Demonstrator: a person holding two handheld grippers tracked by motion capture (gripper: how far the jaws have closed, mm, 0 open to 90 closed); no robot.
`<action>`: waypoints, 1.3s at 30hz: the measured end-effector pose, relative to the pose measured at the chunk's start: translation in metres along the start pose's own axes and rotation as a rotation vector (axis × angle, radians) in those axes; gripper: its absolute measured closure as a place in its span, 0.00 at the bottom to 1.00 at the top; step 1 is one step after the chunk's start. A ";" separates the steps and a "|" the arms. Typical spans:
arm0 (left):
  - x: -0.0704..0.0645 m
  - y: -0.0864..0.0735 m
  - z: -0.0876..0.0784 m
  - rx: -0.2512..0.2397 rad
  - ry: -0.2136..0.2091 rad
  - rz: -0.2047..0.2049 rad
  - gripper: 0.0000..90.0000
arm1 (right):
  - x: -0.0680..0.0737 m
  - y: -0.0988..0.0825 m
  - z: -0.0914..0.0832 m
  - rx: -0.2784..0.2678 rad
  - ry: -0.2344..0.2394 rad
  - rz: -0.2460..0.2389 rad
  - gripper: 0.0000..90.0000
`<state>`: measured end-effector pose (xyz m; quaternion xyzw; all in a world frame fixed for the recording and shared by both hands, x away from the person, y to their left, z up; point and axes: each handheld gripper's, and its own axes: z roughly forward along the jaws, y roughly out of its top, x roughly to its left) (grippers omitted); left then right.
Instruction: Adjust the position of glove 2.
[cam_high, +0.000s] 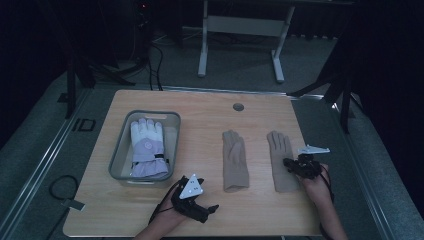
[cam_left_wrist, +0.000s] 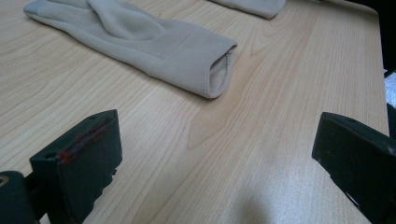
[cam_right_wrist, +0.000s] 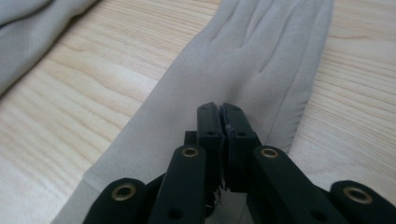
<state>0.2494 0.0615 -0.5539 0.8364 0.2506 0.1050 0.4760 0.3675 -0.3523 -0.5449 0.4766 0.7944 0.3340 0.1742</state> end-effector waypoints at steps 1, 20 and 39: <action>0.000 0.000 0.000 -0.002 -0.002 -0.001 0.02 | 0.003 0.001 0.000 0.000 -0.021 0.002 0.97; 0.001 0.001 -0.001 -0.008 0.001 -0.005 0.02 | 0.031 0.043 -0.043 -0.154 -0.079 0.133 0.98; 0.001 0.001 -0.002 -0.007 0.006 0.000 0.02 | 0.074 0.088 -0.061 -0.295 -0.046 0.100 0.99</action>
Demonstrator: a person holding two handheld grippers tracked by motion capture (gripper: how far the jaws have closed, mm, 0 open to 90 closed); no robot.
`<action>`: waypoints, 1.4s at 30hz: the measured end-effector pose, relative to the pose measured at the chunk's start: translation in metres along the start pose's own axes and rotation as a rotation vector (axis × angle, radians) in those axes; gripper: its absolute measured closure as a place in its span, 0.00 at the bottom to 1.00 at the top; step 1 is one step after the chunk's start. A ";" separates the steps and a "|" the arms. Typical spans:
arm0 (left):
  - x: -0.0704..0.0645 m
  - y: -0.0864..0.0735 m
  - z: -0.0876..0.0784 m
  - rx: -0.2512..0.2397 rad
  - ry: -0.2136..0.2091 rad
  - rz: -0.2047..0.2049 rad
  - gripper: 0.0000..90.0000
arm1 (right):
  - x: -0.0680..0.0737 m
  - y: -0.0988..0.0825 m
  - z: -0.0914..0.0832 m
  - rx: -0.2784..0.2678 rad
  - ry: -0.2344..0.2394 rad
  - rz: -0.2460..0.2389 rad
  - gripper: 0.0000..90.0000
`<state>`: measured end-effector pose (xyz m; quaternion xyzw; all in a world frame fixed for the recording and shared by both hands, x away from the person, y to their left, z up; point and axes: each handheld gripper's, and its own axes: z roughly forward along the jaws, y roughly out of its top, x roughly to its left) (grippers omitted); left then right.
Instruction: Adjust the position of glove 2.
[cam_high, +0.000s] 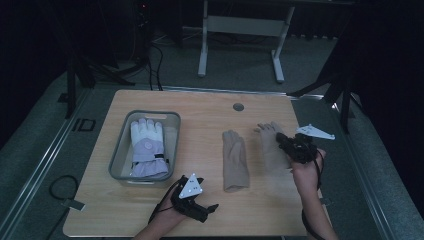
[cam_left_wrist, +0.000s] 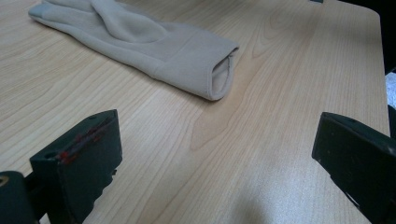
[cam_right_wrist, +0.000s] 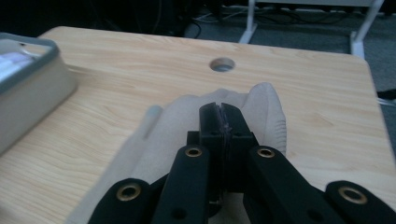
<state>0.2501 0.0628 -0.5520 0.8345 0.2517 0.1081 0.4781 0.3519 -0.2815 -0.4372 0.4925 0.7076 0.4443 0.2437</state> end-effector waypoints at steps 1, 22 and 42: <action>0.000 0.000 0.000 0.000 0.001 0.002 0.02 | 0.003 0.001 0.001 -0.004 0.005 0.004 0.99; 0.000 0.000 -0.004 -0.009 0.005 0.008 0.02 | 0.073 -0.007 0.055 0.012 0.053 0.017 0.99; -0.001 0.000 -0.003 -0.005 0.000 0.005 0.02 | 0.085 -0.074 0.085 0.204 0.078 0.079 0.98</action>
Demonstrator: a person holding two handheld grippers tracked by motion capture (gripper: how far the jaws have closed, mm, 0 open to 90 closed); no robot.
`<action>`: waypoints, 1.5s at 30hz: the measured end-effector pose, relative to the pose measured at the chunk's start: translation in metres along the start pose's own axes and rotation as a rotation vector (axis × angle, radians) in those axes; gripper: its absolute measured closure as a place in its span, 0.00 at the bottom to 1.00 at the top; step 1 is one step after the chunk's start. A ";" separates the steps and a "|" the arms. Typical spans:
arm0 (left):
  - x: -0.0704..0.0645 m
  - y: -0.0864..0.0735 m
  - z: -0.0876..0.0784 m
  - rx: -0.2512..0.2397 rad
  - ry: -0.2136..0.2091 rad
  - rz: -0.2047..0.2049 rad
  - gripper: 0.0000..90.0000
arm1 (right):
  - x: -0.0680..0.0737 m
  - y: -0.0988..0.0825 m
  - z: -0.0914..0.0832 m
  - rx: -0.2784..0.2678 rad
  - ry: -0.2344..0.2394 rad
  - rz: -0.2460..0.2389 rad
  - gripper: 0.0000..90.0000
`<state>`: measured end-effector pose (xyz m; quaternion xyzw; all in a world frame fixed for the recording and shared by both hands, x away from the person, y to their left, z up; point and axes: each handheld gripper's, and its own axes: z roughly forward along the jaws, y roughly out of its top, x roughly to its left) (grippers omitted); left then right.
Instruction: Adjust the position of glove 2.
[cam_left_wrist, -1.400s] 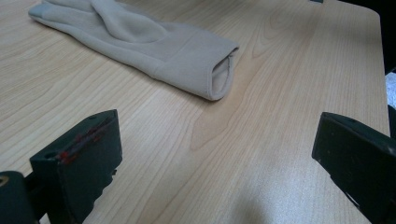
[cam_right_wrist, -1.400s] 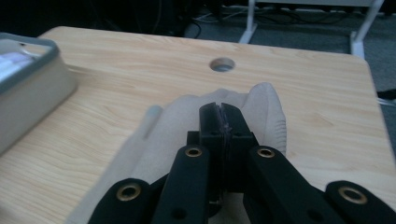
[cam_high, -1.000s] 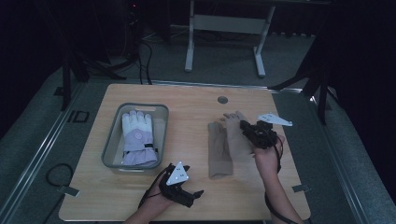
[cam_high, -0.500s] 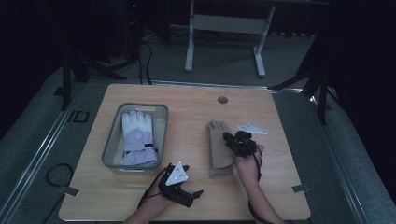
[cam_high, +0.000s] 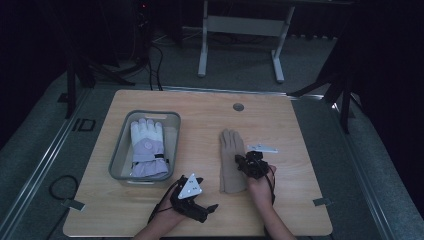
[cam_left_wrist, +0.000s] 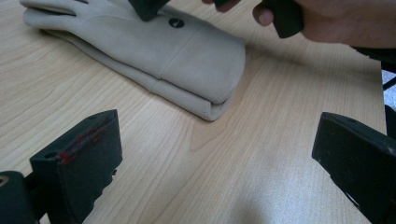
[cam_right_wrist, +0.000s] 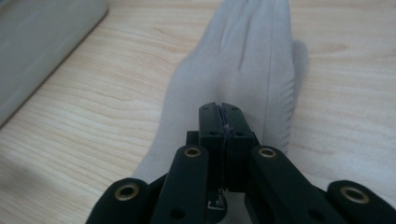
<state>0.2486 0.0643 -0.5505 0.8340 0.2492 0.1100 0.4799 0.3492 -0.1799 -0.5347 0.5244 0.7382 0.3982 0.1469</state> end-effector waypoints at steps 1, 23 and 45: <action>0.000 0.000 0.000 0.000 0.001 0.001 0.02 | -0.001 -0.001 0.001 0.003 -0.001 0.009 0.98; 0.000 0.000 0.001 -0.001 -0.004 -0.005 0.02 | -0.004 0.002 -0.010 0.045 0.144 -0.096 0.11; 0.000 0.000 0.000 0.003 -0.001 -0.003 0.02 | 0.032 -0.050 -0.034 0.155 0.240 -0.449 0.68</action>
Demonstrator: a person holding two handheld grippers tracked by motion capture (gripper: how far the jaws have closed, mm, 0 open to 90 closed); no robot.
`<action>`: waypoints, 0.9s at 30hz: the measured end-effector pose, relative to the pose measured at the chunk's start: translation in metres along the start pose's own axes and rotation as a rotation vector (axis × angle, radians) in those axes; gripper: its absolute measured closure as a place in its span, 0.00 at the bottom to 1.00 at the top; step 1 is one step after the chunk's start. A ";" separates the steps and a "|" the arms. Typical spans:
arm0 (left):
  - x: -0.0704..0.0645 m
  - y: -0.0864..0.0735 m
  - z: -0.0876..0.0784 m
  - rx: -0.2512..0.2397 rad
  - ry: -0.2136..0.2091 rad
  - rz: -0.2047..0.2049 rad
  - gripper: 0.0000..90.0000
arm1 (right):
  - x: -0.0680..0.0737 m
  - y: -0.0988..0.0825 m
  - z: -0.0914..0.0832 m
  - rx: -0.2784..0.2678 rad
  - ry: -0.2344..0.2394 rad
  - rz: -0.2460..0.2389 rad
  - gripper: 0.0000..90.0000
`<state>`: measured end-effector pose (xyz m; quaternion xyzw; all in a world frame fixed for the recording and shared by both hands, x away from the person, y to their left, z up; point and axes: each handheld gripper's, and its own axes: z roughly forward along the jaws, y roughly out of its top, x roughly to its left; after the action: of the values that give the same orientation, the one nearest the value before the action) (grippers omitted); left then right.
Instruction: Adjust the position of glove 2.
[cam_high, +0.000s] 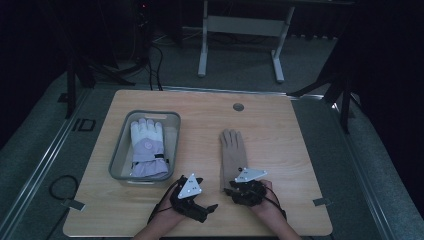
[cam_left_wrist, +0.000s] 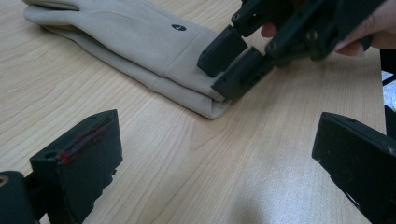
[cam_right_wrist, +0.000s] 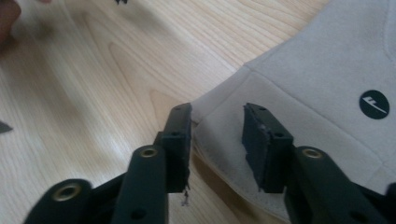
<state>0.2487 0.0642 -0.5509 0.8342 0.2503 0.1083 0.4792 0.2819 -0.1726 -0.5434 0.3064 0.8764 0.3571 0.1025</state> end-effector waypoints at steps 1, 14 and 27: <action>0.000 0.000 0.000 0.001 0.001 0.002 0.02 | 0.000 -0.001 0.000 -0.003 0.006 -0.010 0.66; 0.000 0.000 0.001 0.002 -0.001 0.000 0.02 | -0.005 0.011 -0.012 -0.022 -0.042 0.005 0.96; 0.000 0.000 0.001 0.002 0.000 0.000 0.02 | 0.000 0.043 -0.028 -0.116 -0.033 0.026 0.96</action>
<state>0.2487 0.0635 -0.5514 0.8347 0.2505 0.1082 0.4784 0.2912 -0.1646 -0.4935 0.3171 0.8484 0.4035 0.1297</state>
